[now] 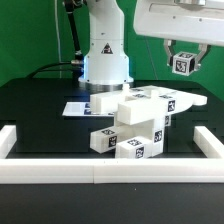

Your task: Assemble chair

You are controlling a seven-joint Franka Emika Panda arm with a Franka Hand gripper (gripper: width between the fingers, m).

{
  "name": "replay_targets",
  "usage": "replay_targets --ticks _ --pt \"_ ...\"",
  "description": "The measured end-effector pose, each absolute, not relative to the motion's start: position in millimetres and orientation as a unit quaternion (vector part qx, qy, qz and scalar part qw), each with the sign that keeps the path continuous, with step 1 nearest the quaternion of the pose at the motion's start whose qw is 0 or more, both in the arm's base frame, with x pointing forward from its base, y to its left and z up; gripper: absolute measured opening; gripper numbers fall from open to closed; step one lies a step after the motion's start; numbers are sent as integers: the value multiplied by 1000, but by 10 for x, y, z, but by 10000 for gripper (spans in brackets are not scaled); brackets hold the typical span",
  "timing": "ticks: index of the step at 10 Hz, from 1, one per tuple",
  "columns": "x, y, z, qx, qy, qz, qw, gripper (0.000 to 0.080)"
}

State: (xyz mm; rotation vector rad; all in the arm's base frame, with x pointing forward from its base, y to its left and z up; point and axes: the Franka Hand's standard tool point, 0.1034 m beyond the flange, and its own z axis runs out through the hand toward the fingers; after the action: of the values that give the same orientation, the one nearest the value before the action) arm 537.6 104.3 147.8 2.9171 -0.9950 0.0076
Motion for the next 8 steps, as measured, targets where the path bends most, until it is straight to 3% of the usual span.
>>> replay_targets --ticks 2,4,8 --pt "5401 1004 1475 951 -306 7 28 271" --pt "5543 755 1458 962 -271 33 23 271" --pt "5645 563 1392 971 -232 52 29 271"
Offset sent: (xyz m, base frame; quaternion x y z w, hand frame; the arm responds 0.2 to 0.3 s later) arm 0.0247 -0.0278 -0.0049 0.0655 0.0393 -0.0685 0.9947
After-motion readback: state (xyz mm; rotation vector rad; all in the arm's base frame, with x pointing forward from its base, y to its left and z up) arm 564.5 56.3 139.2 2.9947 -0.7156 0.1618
